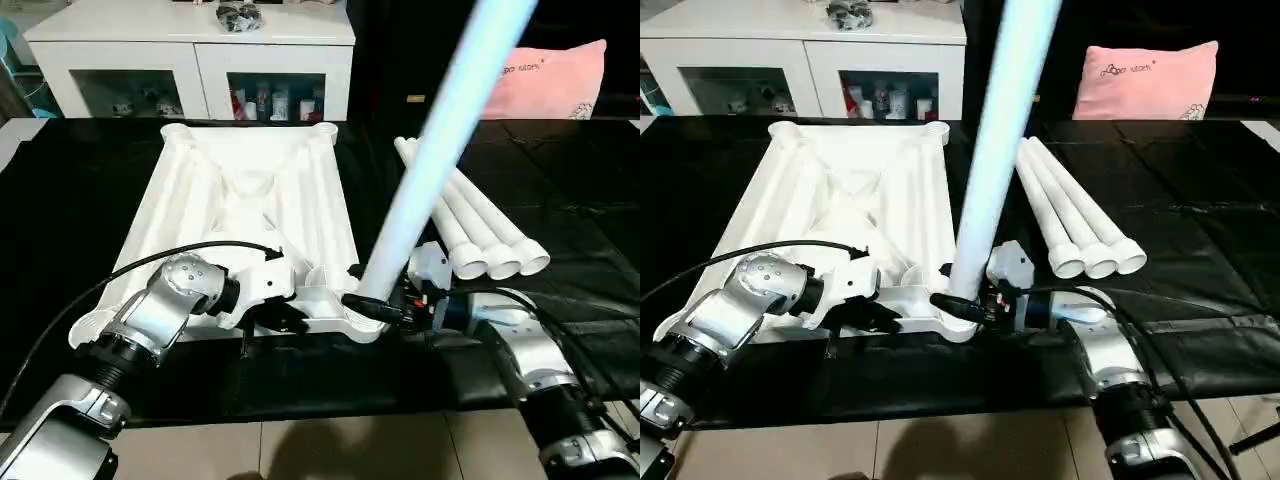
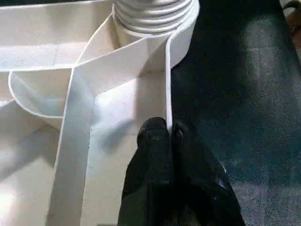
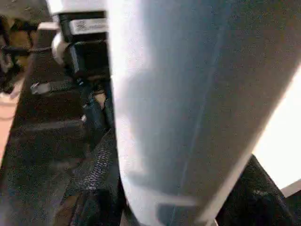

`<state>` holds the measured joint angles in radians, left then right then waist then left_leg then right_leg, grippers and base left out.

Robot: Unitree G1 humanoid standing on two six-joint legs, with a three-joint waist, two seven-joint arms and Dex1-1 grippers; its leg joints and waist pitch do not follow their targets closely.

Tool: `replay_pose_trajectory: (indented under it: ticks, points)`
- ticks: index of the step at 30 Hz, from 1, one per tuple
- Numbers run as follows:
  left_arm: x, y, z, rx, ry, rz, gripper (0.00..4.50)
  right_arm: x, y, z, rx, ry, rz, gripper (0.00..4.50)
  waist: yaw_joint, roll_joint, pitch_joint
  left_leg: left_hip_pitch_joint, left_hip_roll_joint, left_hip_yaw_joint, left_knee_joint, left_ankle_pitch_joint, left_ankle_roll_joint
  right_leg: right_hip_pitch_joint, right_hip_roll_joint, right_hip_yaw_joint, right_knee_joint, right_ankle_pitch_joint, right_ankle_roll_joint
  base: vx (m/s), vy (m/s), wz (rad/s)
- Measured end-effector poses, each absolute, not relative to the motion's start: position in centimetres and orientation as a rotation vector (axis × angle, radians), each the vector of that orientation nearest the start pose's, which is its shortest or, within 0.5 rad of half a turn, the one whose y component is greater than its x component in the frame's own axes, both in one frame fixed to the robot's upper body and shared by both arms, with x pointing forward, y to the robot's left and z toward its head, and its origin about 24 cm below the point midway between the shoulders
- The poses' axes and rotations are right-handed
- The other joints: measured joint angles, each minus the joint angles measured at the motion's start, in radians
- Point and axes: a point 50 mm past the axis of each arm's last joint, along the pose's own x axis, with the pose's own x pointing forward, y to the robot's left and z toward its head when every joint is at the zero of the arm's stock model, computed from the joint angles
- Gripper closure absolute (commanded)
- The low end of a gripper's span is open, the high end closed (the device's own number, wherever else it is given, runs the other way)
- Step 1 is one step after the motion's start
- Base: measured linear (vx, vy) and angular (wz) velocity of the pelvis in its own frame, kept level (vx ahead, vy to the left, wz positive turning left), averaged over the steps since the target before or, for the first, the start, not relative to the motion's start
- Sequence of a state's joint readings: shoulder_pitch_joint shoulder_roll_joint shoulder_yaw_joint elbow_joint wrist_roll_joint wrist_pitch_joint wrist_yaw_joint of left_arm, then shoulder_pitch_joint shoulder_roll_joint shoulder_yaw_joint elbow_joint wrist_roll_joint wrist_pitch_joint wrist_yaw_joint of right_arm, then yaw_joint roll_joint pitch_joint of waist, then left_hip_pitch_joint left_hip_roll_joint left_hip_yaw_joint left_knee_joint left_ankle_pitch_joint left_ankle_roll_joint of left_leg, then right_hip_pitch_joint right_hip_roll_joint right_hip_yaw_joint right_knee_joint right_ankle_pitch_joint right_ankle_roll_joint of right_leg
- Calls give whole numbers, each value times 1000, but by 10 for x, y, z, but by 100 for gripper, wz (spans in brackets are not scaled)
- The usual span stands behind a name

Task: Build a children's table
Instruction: Rotate leg to tighten

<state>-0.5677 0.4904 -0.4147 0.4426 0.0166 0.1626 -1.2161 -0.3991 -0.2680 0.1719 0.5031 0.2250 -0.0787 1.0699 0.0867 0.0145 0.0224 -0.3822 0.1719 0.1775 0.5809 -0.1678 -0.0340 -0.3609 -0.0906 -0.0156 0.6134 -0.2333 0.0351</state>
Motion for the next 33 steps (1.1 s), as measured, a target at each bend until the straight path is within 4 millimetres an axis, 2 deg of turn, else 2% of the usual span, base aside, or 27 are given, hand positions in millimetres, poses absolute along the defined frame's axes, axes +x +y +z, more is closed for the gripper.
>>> replay_pose_trajectory:
  ticks: [3, 5, 8, 10, 15, 21, 29, 30, 31, 33]
  points:
    - [312, 148, 55, 501, 550, -1242, 450, 310, -110, 42, -52, 117, 1066, 257, -15, 1, 1, 0, 0, 0, -1, 1, -1, -2, 0, 0, 1, 3, -4, 0, 0, 0]
    - [317, 148, 55, 452, 550, -1106, 450, 329, -95, 43, -23, 133, 913, 257, -38, -2, 4, -2, 0, -1, -3, 4, -7, -9, -1, -1, 1, 6, -10, 0, 0, 0]
    - [319, 140, 56, 398, 546, -992, 450, 343, -85, 45, -19, 166, 774, 257, -52, -6, 5, -6, 0, -3, -4, 6, -10, -18, -1, -2, -2, 7, -11, -33, 10, -19]
    - [317, 136, 56, 358, 545, -926, 450, 351, -78, 49, 1, 168, 702, 257, -55, -9, 6, -6, 0, -2, -4, 7, -12, -21, -1, -2, -1, 12, -17, 0, 0, 0]
    - [314, 125, 61, 277, 551, -758, 450, 364, -62, 55, 18, 195, 565, 257, -58, -21, 9, -8, 2, -1, -9, 7, -13, -26, 0, -4, -2, 17, -22, 0, 0, 0]
    - [313, 121, 64, 265, 553, -720, 450, 368, -55, 59, 5, 202, 542, 257, -47, -21, 9, -10, 7, -1, -15, 6, -14, -29, 4, -10, -4, 16, -22, 0, 0, 0]
    - [312, 121, 65, 267, 570, -695, 450, 369, -53, 59, 4, 214, 545, 257, -49, -20, 9, -8, 11, -2, -15, 8, -18, -28, 6, -12, -3, 16, -22, 0, 0, 0]
    - [312, 121, 65, 267, 570, -694, 450, 370, -53, 59, 5, 215, 546, 201, -49, -20, 9, -8, 11, -2, -15, 8, -18, -28, 6, -12, -3, 16, -22, 0, 0, 0]
    - [312, 121, 65, 267, 569, -694, 450, 370, -53, 59, 5, 221, 546, 201, -49, -20, 9, -8, 11, -2, -15, 8, -18, -28, 7, -12, -3, 16, -22, 0, 0, 0]
    - [311, 120, 65, 271, 568, -701, 450, 368, -54, 53, 15, 239, 538, 170, -47, -18, 10, -9, 11, -3, -15, 9, -18, -28, 7, -13, -3, 16, -22, 0, 0, 0]
